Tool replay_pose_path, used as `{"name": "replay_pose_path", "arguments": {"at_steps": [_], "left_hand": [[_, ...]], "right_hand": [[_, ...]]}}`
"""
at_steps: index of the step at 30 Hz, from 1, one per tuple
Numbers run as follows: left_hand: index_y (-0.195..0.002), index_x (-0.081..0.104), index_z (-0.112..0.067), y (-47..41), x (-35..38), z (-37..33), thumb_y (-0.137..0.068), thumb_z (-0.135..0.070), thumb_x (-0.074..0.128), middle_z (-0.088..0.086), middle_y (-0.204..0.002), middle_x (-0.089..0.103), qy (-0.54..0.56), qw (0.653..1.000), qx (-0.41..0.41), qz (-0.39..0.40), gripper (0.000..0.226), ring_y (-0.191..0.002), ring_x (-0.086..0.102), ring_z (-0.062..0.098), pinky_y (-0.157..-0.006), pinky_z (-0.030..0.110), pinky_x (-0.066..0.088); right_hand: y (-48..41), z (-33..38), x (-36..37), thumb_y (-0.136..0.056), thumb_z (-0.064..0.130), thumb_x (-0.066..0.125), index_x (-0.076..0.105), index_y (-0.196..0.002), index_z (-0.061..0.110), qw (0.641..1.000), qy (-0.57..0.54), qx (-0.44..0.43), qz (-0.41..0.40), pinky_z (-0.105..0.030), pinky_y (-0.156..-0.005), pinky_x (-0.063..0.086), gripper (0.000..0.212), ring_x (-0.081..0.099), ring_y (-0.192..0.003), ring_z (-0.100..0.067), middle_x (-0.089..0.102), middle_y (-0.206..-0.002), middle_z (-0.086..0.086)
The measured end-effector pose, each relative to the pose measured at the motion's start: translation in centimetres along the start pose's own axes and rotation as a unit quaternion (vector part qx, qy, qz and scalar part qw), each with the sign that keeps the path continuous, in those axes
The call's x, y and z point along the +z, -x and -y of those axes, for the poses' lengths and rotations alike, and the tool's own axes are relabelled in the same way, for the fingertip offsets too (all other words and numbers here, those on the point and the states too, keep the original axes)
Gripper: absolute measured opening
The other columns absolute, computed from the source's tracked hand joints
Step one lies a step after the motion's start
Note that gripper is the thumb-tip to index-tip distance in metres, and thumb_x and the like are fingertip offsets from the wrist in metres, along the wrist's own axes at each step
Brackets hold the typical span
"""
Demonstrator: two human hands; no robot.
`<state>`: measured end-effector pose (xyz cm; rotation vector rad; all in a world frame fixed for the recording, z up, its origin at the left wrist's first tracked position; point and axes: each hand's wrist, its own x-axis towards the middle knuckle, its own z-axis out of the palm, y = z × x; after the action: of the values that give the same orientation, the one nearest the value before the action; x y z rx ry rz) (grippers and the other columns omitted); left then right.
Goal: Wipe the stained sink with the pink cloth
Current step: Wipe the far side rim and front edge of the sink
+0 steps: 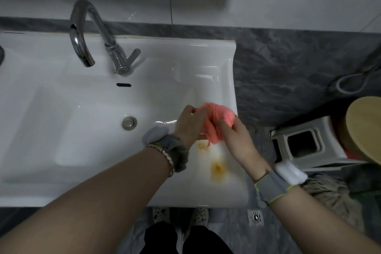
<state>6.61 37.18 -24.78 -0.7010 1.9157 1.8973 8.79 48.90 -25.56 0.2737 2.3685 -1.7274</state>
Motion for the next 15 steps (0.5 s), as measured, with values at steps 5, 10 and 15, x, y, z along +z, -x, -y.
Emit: {"name": "replay_pose_path", "arguments": {"at_steps": [5, 10, 15], "left_hand": [[-0.085, 0.061, -0.007, -0.5, -1.1, -0.2, -0.093, -0.057, 0.027, 0.006, -0.079, 0.063, 0.02, 0.987, -0.104, 0.117, 0.061, -0.068, 0.061, 0.022, -0.062, 0.029, 0.053], [-0.097, 0.063, -0.01, -1.9, -3.5, 2.1, -0.098, -0.043, 0.028, 0.005, -0.085, 0.064, -0.128, 0.988, -0.045, 0.074, 0.049, -0.076, 0.057, 0.019, -0.061, 0.024, 0.041], [-0.09, 0.063, -0.007, -3.1, -5.7, 4.4, -0.099, -0.029, 0.033, 0.011, -0.089, 0.067, -0.236, 0.971, 0.012, -0.028, 0.038, -0.084, 0.061, 0.026, -0.077, 0.031, 0.046]], "right_hand": [[-0.8, -1.7, 0.3, -0.086, 0.018, 0.06, 0.055, -0.113, 0.009, 0.99, 0.139, 0.016, 0.016, -0.03, -0.078, 0.049, 0.029, 0.063, -0.093, -0.023, 0.068, -0.1, -0.009], [-6.2, -3.0, -1.1, -0.083, 0.019, 0.061, 0.048, -0.13, 0.012, 0.919, 0.374, -0.118, -0.032, -0.048, -0.086, 0.048, 0.049, 0.048, -0.11, -0.039, 0.047, -0.124, -0.021], [-10.1, -4.1, 0.9, -0.08, 0.018, 0.059, 0.05, -0.129, 0.016, 0.835, 0.53, -0.15, -0.003, -0.041, -0.09, 0.039, 0.05, 0.043, -0.112, -0.036, 0.047, -0.128, -0.018]]}}
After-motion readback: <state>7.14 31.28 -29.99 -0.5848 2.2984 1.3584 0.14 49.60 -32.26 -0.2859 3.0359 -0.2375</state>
